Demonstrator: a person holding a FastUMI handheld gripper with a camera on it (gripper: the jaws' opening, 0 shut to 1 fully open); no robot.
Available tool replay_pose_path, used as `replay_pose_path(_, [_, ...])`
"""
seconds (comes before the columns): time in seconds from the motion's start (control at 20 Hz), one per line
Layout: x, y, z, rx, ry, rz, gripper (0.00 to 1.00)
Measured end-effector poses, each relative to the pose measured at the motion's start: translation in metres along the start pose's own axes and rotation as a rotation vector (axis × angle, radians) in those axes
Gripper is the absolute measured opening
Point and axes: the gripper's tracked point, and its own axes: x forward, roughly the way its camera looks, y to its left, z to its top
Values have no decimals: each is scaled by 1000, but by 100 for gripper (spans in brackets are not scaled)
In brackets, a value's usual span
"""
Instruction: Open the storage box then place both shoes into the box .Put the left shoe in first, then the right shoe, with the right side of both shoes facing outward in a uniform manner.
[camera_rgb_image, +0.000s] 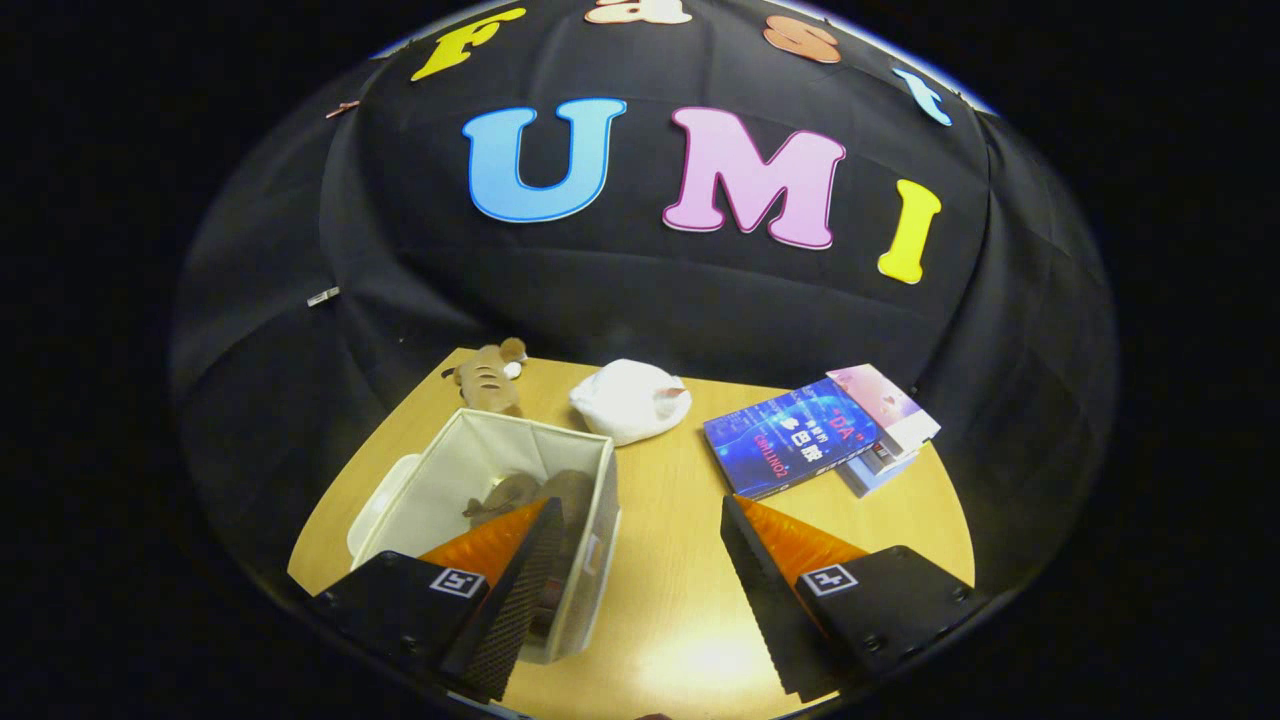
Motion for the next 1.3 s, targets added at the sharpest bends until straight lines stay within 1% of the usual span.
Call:
replay_pose_path(0.3, [-25, -76, 16, 47, -54, -21, 98])
replay_pose_path(0.45, [-41, -115, 34, 63, -127, -28, 98])
replay_pose_path(0.65, [-74, -163, 51, 58, -242, -31, 98])
replay_pose_path(0.7, [-81, -171, 52, 68, -266, -23, 98])
replay_pose_path(0.75, [-92, -177, 53, 87, -288, 2, 98])
replay_pose_path(0.85, [-100, -188, 56, 91, -319, 23, 98])
replay_pose_path(1.05, [-108, -208, 56, 61, -369, 15, 98])
replay_pose_path(1.2, [-108, -209, 47, 103, -390, 25, 98])
replay_pose_path(1.3, [-96, -209, 32, 111, -372, 13, 97])
